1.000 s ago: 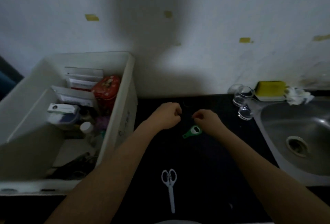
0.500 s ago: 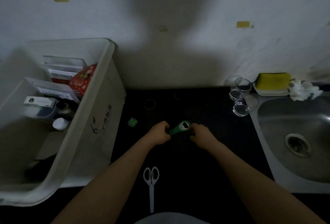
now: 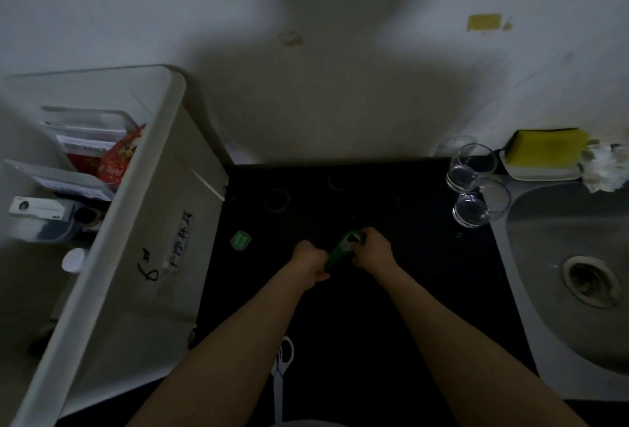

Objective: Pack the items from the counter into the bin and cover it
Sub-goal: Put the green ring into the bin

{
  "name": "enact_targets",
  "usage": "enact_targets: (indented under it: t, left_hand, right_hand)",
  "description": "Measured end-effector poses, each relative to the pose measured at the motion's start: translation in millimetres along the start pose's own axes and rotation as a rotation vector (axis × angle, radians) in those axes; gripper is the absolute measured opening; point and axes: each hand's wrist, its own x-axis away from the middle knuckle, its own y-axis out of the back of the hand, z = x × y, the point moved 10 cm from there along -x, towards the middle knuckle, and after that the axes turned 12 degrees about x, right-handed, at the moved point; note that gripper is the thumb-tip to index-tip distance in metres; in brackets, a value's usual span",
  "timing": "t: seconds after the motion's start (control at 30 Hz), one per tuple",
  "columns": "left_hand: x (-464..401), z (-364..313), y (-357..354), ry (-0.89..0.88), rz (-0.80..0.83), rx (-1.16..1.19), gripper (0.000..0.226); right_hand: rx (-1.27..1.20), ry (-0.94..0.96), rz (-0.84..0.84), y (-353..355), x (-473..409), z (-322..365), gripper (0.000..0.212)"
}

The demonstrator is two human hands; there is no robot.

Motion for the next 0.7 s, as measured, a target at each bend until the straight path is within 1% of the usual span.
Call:
enact_targets:
  t: [0.07,0.17,0.2,0.23,0.3,0.4,0.5,0.6,0.7]
  left_hand:
    - [-1.9,1.1,-2.1,-0.006,0.016,0.019,0.031]
    - [2.3,-5.8,-3.1,-0.049,0.017,0.013,0.004]
    - [3.7,-11.0,-3.1,-0.078,0.016,-0.009,0.011]
    - [6.6,-18.1,-3.0,-0.113,0.017,-0.033,0.014]
    - [15.1,-32.3,-0.7,-0.174,0.022,-0.062,0.005]
    - [29.5,-58.0,12.9,-0.268,0.020,-0.045,0.005]
    - [45.3,-90.4,39.7,-0.447,-0.067,-0.088,0.016]
    - [68.7,-112.5,69.7,-0.596,-0.158,-0.110,0.023]
    - [93.3,-127.6,99.1,-0.705,-0.194,-0.044,0.017]
  right_hand:
    - [-0.120,0.005,-0.034,7.3,2.2,0.7,0.031]
    - [-0.300,0.041,-0.072,20.2,10.2,9.5,0.028]
    - [-0.334,0.057,-0.093,25.3,12.9,14.2,0.028]
    - [-0.358,0.078,-0.117,31.0,16.1,20.0,0.027]
    - [-0.389,0.126,-0.164,41.3,22.8,35.5,0.022]
    - [-0.452,0.183,-0.235,55.2,32.0,64.1,0.014]
    - [-0.492,0.250,-0.264,61.2,44.4,100.1,0.010]
    - [-0.483,0.332,-0.272,57.0,60.2,139.8,0.016]
    - [-0.527,0.420,-0.260,51.5,81.6,177.5,0.020]
